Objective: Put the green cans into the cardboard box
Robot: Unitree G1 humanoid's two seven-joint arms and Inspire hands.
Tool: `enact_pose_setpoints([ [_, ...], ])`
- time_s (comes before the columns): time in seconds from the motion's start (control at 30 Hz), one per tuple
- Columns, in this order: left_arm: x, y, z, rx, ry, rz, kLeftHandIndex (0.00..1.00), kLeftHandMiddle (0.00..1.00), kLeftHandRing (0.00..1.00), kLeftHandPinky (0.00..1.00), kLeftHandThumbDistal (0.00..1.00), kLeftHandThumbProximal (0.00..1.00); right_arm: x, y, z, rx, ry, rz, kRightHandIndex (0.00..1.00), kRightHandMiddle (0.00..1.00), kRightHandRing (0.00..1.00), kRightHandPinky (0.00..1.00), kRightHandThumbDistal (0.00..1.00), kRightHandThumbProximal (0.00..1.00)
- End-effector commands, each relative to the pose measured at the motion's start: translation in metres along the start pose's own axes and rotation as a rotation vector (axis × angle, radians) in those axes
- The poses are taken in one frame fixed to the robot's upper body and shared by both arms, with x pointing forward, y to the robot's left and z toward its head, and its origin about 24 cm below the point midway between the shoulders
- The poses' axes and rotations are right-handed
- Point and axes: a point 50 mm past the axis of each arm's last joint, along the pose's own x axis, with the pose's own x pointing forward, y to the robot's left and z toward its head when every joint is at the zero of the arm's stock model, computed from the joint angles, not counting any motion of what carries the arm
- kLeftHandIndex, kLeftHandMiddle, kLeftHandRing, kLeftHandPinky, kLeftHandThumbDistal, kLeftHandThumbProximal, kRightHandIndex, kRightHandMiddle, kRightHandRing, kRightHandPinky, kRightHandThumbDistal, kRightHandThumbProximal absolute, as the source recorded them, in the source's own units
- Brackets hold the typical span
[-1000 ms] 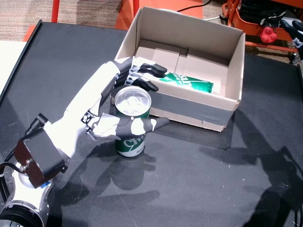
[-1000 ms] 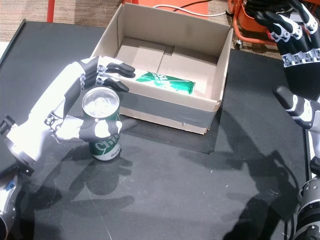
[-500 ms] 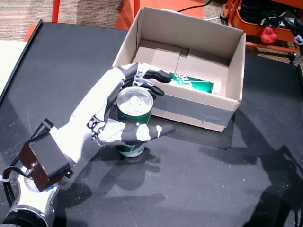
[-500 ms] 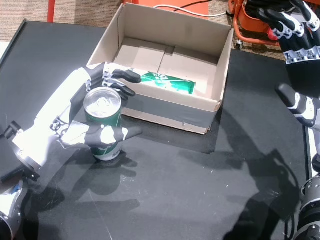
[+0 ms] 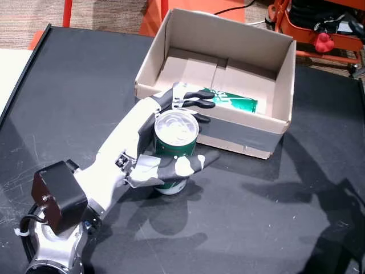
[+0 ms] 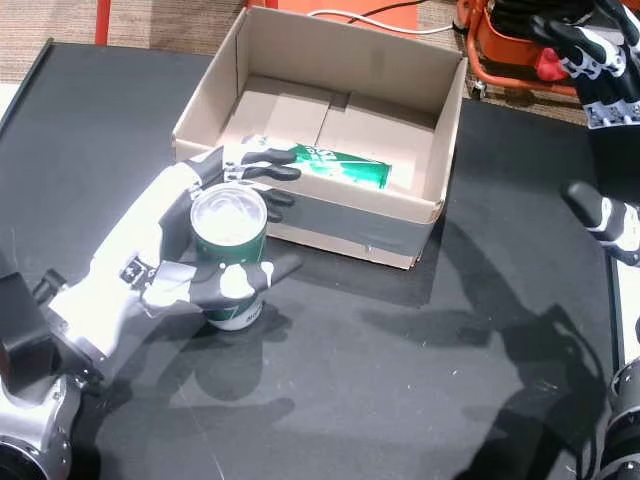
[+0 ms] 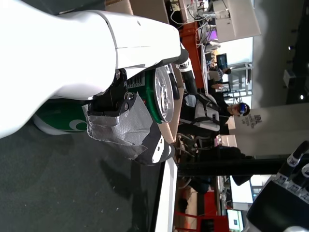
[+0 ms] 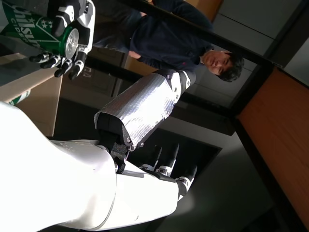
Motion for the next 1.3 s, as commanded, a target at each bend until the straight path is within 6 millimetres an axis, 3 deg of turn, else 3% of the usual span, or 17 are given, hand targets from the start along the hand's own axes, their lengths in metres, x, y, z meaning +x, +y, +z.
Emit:
enact_pose_setpoints([
  [0.0, -0.004, -0.006, -0.005, -0.029, 0.018, -0.011, 0.63, 0.67, 0.73, 0.73, 0.84, 0.00, -0.004, 0.000, 0.002, -0.007, -0.009, -0.006, 0.95, 0.78, 0.79, 0.92, 1.00, 1.00],
  [0.57, -0.009, -0.004, -0.008, -0.094, 0.031, -0.042, 0.69, 0.72, 0.76, 0.73, 0.83, 0.00, -0.003, 0.003, 0.005, -0.059, -0.027, 0.009, 0.92, 0.77, 0.78, 0.92, 1.00, 1.00],
  [0.8, -0.008, -0.004, -0.008, -0.099, 0.040, -0.067, 0.69, 0.72, 0.76, 0.73, 0.85, 0.00, -0.001, 0.004, 0.003, -0.015, -0.032, 0.027, 0.95, 0.79, 0.78, 0.92, 1.00, 1.00],
  [0.93, -0.002, -0.007, -0.009, -0.075, 0.070, -0.081, 0.69, 0.68, 0.71, 0.69, 0.89, 0.00, -0.001, 0.005, 0.004, -0.031, -0.038, 0.020, 0.92, 0.77, 0.78, 0.92, 1.00, 1.00],
  [1.03, 0.007, -0.010, -0.008, -0.073, 0.090, -0.094, 0.70, 0.67, 0.68, 0.68, 0.82, 0.00, -0.002, 0.005, 0.005, -0.038, -0.042, 0.016, 0.91, 0.78, 0.78, 0.92, 1.00, 1.00],
  [1.27, 0.025, -0.022, -0.007, -0.093, 0.123, -0.120, 0.65, 0.61, 0.63, 0.66, 0.90, 0.00, 0.001, 0.006, 0.006, -0.033, -0.057, 0.016, 0.93, 0.78, 0.78, 0.92, 1.00, 1.00],
])
